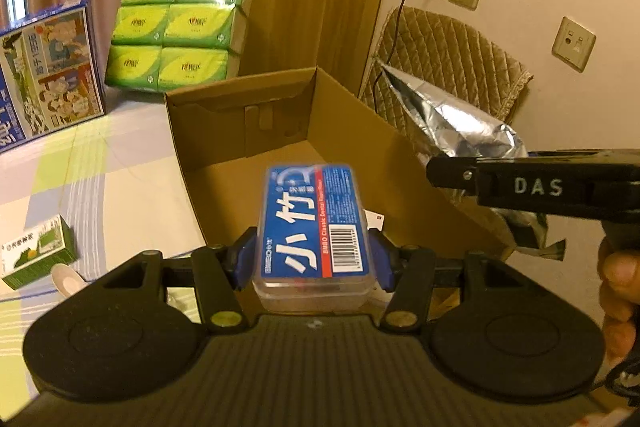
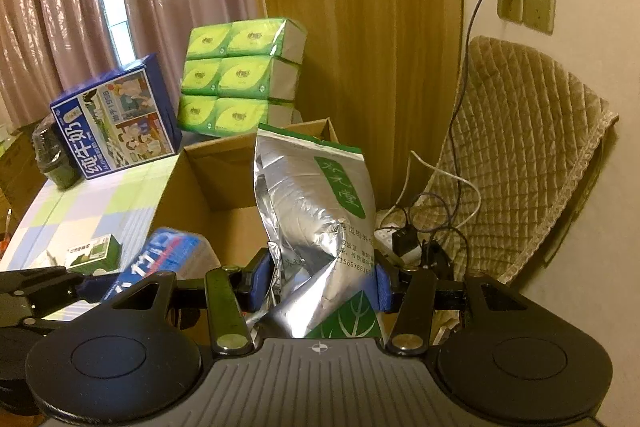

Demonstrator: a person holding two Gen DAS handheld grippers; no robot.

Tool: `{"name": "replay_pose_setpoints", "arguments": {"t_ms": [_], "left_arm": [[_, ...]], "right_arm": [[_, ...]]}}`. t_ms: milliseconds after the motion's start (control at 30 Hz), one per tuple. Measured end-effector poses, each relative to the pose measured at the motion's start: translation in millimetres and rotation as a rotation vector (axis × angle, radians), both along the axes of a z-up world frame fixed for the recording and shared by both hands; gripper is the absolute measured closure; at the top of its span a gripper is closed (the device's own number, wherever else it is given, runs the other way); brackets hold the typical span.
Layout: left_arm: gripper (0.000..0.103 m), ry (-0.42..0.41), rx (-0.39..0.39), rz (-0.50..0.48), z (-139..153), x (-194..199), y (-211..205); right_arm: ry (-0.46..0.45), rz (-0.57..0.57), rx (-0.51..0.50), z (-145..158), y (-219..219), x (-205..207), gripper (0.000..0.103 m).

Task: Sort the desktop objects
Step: 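Put the foil bag in the cardboard box with the right tool while the left drops the blue box, then withdraw both tools from the cardboard box back over the table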

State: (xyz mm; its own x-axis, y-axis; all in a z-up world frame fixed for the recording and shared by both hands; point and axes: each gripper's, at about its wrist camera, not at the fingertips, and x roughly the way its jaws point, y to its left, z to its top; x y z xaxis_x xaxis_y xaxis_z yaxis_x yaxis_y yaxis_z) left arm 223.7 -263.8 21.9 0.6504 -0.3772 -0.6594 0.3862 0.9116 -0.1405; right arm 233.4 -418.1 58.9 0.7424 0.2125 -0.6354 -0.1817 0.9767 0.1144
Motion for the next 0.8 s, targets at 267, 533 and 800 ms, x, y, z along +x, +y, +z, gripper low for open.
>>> {"name": "replay_pose_setpoints", "arguments": {"t_ms": [267, 533, 800], "left_arm": [[0.036, -0.035, 0.0, 0.04, 8, -5, 19], [0.035, -0.059, -0.013, 0.099, 18, -14, 49], [0.032, -0.068, -0.021, 0.146, 21, -27, 78]], "right_arm": [[0.017, 0.014, 0.003, -6, 2, 1, 0.055], [0.024, 0.037, 0.011, -8, 16, 9, 0.055], [-0.051, 0.058, 0.026, 5, 22, 10, 0.029]]}}
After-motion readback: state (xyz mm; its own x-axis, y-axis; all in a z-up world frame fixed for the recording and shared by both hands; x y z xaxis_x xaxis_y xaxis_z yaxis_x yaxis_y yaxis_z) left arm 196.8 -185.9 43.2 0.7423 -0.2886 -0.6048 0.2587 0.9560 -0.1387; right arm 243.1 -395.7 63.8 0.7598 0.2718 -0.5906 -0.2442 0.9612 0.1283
